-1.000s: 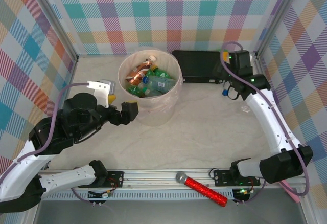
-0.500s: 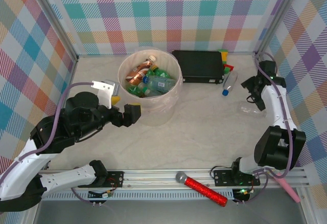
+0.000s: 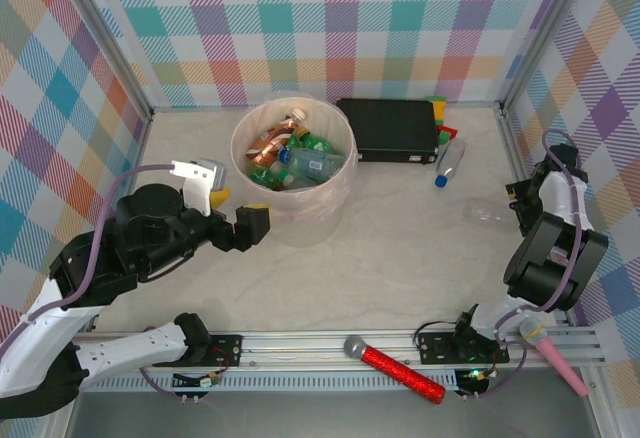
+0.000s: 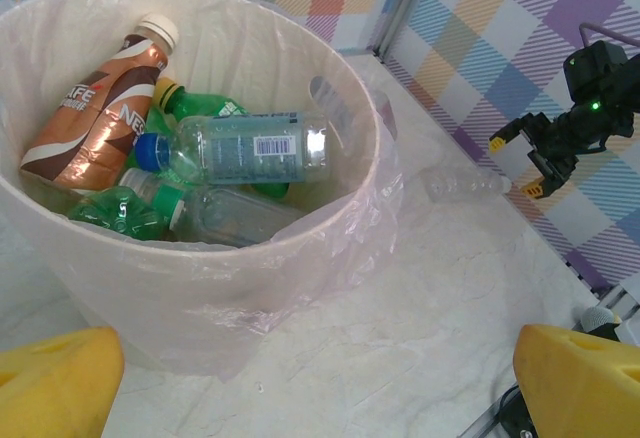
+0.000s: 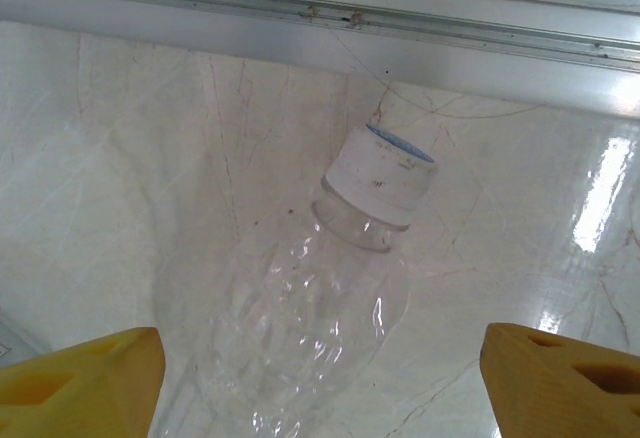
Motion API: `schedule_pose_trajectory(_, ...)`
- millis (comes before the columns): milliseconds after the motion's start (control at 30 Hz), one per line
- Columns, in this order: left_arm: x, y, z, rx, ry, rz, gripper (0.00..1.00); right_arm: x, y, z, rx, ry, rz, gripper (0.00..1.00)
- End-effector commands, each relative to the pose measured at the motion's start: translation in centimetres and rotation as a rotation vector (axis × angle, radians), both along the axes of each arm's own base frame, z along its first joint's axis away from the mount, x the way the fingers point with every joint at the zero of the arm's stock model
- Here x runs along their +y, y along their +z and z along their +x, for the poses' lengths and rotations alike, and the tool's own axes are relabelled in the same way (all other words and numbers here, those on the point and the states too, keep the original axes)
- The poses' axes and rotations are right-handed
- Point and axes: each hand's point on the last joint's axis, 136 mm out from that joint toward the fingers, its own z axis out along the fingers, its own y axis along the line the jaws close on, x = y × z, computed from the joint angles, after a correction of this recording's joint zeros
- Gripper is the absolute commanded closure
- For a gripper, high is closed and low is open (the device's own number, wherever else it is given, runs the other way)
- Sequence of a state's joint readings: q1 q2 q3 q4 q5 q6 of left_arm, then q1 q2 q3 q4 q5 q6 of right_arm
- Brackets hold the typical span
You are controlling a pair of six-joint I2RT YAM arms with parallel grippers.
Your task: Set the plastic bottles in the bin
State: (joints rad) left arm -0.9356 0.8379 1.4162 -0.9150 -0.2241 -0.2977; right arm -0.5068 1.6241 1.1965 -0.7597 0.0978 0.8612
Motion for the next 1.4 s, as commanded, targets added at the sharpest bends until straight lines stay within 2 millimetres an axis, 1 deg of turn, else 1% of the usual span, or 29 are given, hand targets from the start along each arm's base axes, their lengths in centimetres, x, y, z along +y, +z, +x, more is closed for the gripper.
schedule_pose_trajectory(0,-0.5,-0.2,-0.3,-0.002,-0.032,0.008,0.0,-0.2,-1.2,0.6,-0.012,-0.022,0.069,0.2)
schedule_pose_trajectory(200,-0.5,-0.2,-0.2,-0.001,-0.031,0.01,0.0,-1.3,-2.6,0.9,0.008,-0.045,0.1,0.23)
schedule_pose_trajectory(400,-0.7,-0.1,-0.1,0.0,-0.027,0.013,0.01,-1.8,-4.2,1.1,0.027,-0.06,0.125,0.29)
schedule_pose_trajectory(467,-0.7,-0.3,0.0,0.002,-0.027,0.018,0.0,-1.9,-4.7,1.0,0.038,-0.063,0.132,0.29)
schedule_pose_trajectory(567,-0.8,-0.3,0.1,0.002,-0.026,0.028,0.0,-2.1,-5.5,1.0,0.054,-0.059,0.137,0.26)
schedule_pose_trajectory(700,-0.8,-0.3,0.2,0.002,-0.026,0.033,0.0,-2.2,-6.0,1.2,0.059,-0.049,0.143,0.25)
schedule_pose_trajectory(833,-0.8,-0.4,0.2,0.004,-0.021,0.039,0.0,-2.3,-6.3,1.4,0.057,-0.042,0.144,0.34)
schedule_pose_trajectory(867,-0.7,-0.4,0.2,0.003,-0.02,0.038,0.0,-2.2,-6.2,1.4,0.057,-0.039,0.143,0.35)
schedule_pose_trajectory(967,-0.7,-0.3,0.2,0.001,-0.019,0.036,0.0,-2.3,-6.1,1.5,0.05,-0.031,0.14,0.44)
schedule_pose_trajectory(1067,-0.7,-0.2,0.2,-0.001,-0.019,0.034,0.01,-2.1,-5.5,1.8,0.023,-0.024,0.143,0.54)
schedule_pose_trajectory(1133,-0.7,-0.2,0.2,-0.003,-0.02,0.032,0.0,-1.9,-4.7,2.1,-0.009,-0.02,0.139,0.58)
schedule_pose_trajectory(1200,-0.7,-0.2,0.2,-0.002,-0.02,0.032,0.01,-1.6,-3.8,2.3,-0.052,-0.016,0.135,0.59)
schedule_pose_trajectory(1367,-0.8,-0.2,0.3,-0.003,-0.019,0.032,0.0,-0.5,-1.2,3.1,-0.154,0.011,0.106,0.57)
